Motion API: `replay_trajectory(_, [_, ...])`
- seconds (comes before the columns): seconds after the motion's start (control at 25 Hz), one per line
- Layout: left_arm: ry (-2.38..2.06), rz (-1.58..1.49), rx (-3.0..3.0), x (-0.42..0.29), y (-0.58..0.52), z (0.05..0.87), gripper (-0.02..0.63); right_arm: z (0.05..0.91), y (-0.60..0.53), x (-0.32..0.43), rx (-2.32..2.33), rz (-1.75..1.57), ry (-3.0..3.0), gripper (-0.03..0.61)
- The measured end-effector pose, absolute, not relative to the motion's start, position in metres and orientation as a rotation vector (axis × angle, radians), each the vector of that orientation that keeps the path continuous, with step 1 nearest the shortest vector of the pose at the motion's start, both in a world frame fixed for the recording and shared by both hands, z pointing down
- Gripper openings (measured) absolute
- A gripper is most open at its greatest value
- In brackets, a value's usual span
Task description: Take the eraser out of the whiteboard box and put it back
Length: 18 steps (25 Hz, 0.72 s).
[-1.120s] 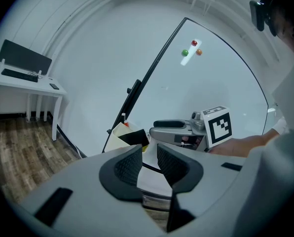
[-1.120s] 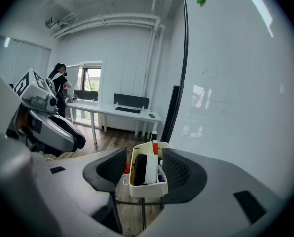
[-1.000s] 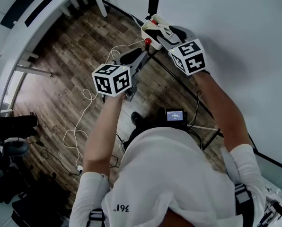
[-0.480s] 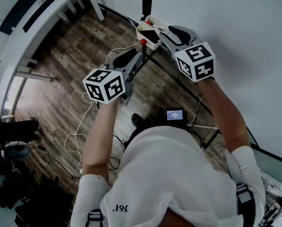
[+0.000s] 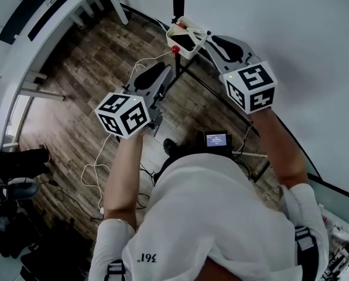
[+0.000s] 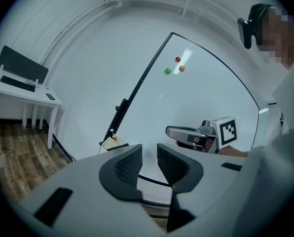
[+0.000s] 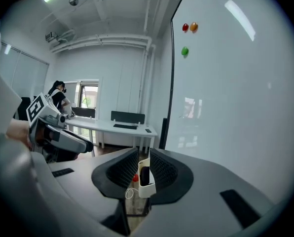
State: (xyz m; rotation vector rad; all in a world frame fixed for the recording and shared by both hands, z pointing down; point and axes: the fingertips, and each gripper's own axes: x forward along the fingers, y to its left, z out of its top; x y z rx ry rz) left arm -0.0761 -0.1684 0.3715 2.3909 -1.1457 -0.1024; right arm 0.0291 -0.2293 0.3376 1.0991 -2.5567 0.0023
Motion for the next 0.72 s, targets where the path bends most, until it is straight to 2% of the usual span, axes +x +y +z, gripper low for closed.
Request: replay_trajectory(0.72, [-1.141, -0.150, 2.362, -0.075, -0.136, 0.372, 0.100, 0.340, -0.190, 0.048, 1.145, 0.075, -2.589, 0.064])
